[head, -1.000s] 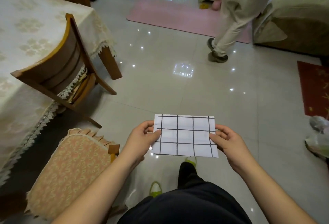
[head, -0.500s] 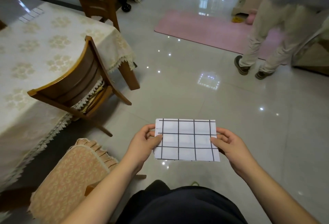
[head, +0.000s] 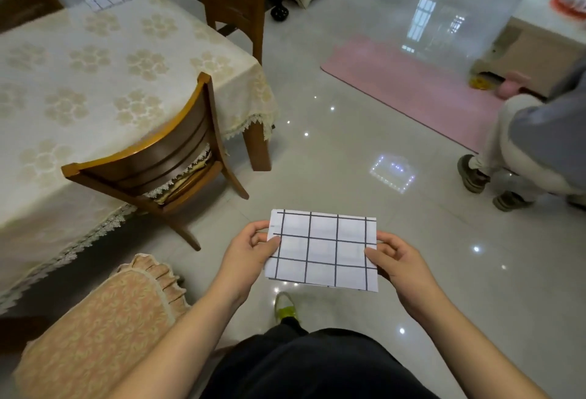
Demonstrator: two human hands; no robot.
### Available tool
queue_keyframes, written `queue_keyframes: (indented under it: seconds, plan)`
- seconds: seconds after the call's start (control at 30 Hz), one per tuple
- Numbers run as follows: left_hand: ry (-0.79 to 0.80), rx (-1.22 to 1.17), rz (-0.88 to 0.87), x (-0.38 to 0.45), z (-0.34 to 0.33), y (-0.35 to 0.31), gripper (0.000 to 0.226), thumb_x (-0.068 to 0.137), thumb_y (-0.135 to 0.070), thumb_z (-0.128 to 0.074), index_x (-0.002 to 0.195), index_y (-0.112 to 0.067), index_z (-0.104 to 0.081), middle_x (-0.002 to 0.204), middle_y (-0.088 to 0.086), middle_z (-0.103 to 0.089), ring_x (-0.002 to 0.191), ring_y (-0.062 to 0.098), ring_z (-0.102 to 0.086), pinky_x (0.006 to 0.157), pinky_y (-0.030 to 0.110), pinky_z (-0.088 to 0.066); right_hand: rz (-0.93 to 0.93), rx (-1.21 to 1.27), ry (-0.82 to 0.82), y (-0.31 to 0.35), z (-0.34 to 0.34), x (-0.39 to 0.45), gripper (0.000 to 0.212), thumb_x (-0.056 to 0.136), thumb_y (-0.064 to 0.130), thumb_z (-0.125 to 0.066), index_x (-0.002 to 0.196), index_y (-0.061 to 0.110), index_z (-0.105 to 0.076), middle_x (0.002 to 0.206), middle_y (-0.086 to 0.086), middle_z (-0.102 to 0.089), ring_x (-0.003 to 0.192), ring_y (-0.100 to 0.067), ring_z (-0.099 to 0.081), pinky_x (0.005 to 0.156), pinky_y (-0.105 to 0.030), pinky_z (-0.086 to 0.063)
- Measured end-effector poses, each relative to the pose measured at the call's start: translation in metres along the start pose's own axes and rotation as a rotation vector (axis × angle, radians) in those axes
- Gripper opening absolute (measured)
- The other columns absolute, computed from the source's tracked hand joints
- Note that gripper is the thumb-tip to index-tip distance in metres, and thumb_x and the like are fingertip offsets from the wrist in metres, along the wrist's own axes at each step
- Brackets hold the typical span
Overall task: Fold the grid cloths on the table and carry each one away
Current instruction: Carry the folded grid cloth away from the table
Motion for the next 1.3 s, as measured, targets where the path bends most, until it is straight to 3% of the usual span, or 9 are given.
queue_keyframes:
  seconds: [0.13, 0.37, 0.57, 0.67, 0.77, 0.9, 1.1, 1.3]
  plan:
    - [-0.004, -0.027, -0.013, 0.038, 0.009, -0.030, 0.024, 0.093, -0.012, -0.062, 0.116, -0.019, -0.061, 0.096, 0.011, -0.072, 0.086, 0.022, -0.072, 0.069, 0.028, -0.055, 0.008, -0.024, 0.018, 0.032, -0.016, 0.044, 0.024, 0.090, 0.005, -0.063, 0.105, 0.023, -0.070, 0.094, -0.020, -0.067, 0.086, -0.024, -0.068, 0.086, -0.040, -0.053]
    - [-0.040, -0.057, -0.017, 0.098, 0.009, -0.068, 0.024, 0.093, -0.011, -0.062, 0.115, -0.021, -0.061, 0.098, 0.012, -0.071, 0.086, 0.022, -0.073, 0.068, 0.028, -0.056, 0.007, -0.017, 0.053, 0.073, -0.026, 0.113, 0.025, 0.090, 0.004, -0.063, 0.108, 0.020, -0.069, 0.102, -0.026, -0.066, 0.086, -0.023, -0.068, 0.083, -0.037, -0.053]
    - [-0.104, -0.085, 0.022, 0.166, -0.016, -0.096, 0.024, 0.092, -0.009, -0.062, 0.114, -0.020, -0.062, 0.090, 0.007, -0.072, 0.083, 0.020, -0.073, 0.067, 0.026, -0.055, -0.004, -0.046, 0.077, 0.099, -0.013, 0.197, 0.024, 0.090, 0.007, -0.064, 0.109, 0.021, -0.068, 0.102, -0.022, -0.068, 0.087, -0.022, -0.068, 0.079, -0.035, -0.052]
    - [-0.154, -0.046, 0.027, 0.203, -0.031, -0.118, 0.025, 0.093, -0.009, -0.062, 0.115, -0.019, -0.061, 0.097, 0.011, -0.073, 0.087, 0.023, -0.073, 0.070, 0.029, -0.057, -0.003, -0.075, 0.118, 0.121, -0.004, 0.245, 0.024, 0.090, 0.007, -0.065, 0.110, 0.020, -0.068, 0.100, -0.020, -0.070, 0.092, -0.030, -0.069, 0.085, -0.042, -0.056]
    - [-0.183, -0.049, 0.019, 0.236, -0.050, -0.145, 0.026, 0.093, -0.009, -0.062, 0.117, -0.017, -0.061, 0.101, 0.015, -0.072, 0.089, 0.025, -0.072, 0.075, 0.033, -0.057, 0.007, -0.064, 0.145, 0.152, 0.007, 0.286, 0.023, 0.089, 0.005, -0.065, 0.107, 0.019, -0.068, 0.098, -0.021, -0.070, 0.090, -0.029, -0.069, 0.079, -0.037, -0.055]
    - [-0.212, -0.074, -0.001, 0.273, -0.072, -0.180, 0.025, 0.092, -0.006, -0.062, 0.115, -0.016, -0.062, 0.098, 0.016, -0.072, 0.086, 0.024, -0.072, 0.068, 0.028, -0.056, 0.021, -0.078, 0.173, 0.190, 0.022, 0.331, 0.023, 0.089, 0.005, -0.065, 0.108, 0.020, -0.068, 0.097, -0.021, -0.069, 0.091, -0.030, -0.070, 0.081, -0.038, -0.056]
    - [-0.245, -0.121, -0.013, 0.316, -0.086, -0.210, 0.024, 0.092, -0.005, -0.063, 0.114, -0.015, -0.064, 0.088, 0.014, -0.069, 0.084, 0.026, -0.070, 0.078, 0.039, -0.056, 0.037, -0.065, 0.186, 0.231, 0.026, 0.377, 0.022, 0.091, 0.004, -0.063, 0.105, 0.020, -0.069, 0.089, -0.010, -0.072, 0.085, -0.022, -0.071, 0.074, -0.032, -0.054]
    - [-0.263, -0.135, -0.012, 0.362, -0.080, -0.231, 0.024, 0.091, -0.005, -0.064, 0.112, -0.017, -0.066, 0.085, 0.014, -0.064, 0.084, 0.029, -0.067, 0.083, 0.045, -0.053, 0.026, -0.100, 0.208, 0.261, 0.014, 0.423, 0.023, 0.092, 0.005, -0.062, 0.109, 0.020, -0.067, 0.095, -0.010, -0.073, 0.088, -0.022, -0.072, 0.074, -0.030, -0.055]
Point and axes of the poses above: each hand's wrist, its own x-axis towards the middle knuckle, its own z-axis out of the back of the hand, y = z × x, the point moved 4 cm from there along x, towards the middle knuckle
